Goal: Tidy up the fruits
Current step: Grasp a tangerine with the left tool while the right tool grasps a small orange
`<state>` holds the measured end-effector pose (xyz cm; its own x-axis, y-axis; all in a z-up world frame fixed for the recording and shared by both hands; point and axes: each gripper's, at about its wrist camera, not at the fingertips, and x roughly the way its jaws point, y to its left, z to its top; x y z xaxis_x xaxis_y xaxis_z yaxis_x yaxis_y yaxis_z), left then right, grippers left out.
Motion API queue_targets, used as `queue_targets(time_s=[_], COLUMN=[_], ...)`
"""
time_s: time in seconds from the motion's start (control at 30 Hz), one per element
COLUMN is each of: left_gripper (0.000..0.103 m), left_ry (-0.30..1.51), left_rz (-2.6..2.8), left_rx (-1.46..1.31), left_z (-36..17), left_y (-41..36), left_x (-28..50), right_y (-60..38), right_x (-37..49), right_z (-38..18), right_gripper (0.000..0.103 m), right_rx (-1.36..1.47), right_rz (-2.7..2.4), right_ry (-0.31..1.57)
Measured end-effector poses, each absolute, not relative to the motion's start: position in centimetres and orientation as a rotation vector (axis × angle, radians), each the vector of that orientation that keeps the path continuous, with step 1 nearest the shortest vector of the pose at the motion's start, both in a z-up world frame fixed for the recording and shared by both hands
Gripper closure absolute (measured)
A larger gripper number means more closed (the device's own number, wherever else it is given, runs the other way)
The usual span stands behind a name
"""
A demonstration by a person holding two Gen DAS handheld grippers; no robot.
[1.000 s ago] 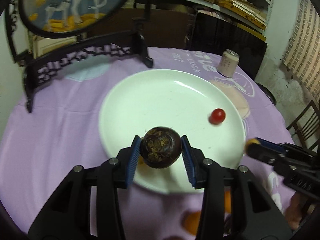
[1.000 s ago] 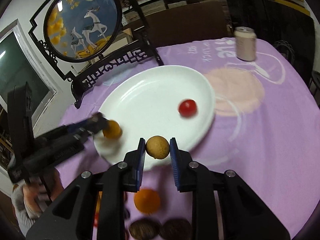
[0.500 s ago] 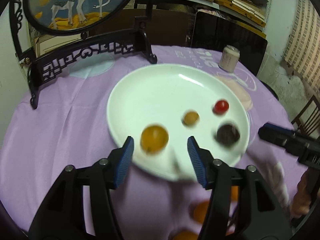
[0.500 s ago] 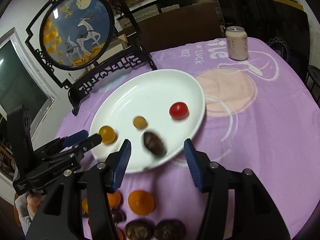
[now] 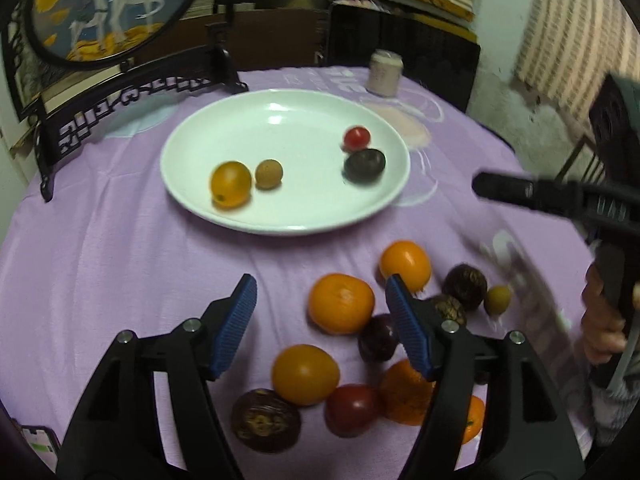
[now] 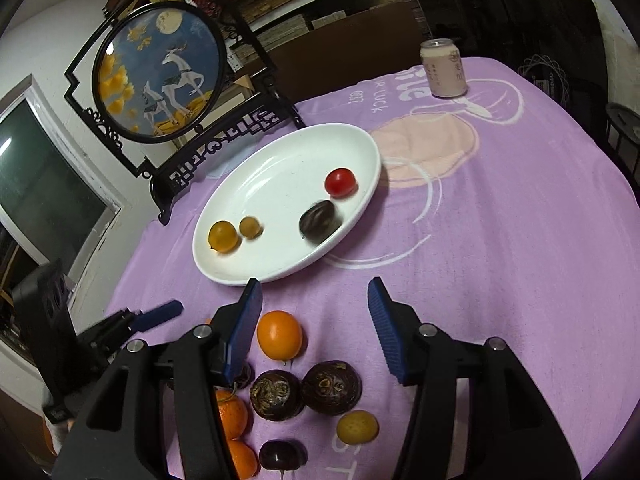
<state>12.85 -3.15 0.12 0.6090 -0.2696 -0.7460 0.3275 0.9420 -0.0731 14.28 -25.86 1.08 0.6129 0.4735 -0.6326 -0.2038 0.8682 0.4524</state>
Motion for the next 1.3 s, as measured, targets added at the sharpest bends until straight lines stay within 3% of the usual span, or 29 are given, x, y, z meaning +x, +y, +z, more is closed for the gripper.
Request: queue_targets(time_s=[0.2, 0.33, 0.4, 0.7, 0.97, 1.17, 1.3], left_gripper=[0.035, 0.057, 0.061, 0.061, 0.061, 0.061, 0.061], left_ry=[0.899, 0.928, 0.933, 0.872, 0.916, 0.905, 0.898], left_rz=[-0.361, -0.394, -0.418, -0.248, -0.169, -0.167, -0.172], left_rx=[0.091, 0.043, 0.027, -0.019, -0.074, -0.055, -0.048], left_z=[-1.7, -2.0, -2.0, 0.0, -1.4, -1.7, -1.9], left_y=[-3.9, -3.4, -3.3, 1.2, 4.1, 3.8, 3.9], left_x=[13.5, 14.1, 14.0, 13.4, 14.5, 14.8, 14.7], right_y=[-25.7, -25.2, -25.0, -22.9, -18.9, -18.1, -18.2], right_x=[14.4, 14.3, 14.3, 14.1, 13.9, 14.1, 14.1], right_z=[0.8, 0.7, 0.7, -0.2, -2.1, -3.1, -3.3], right_gripper=[0.048, 0.048, 0.048, 0.048, 0.048, 0.067, 0.068], right_rx=[0.347, 0.325, 0.318, 0.281, 0.134, 0.069, 0.067], right_rz=[0.406, 0.415, 0.42, 0.488, 0.495, 0.474, 0.474], right_ry=[0.837, 0.843, 0.846, 0.893, 0.942, 0.958, 0.958])
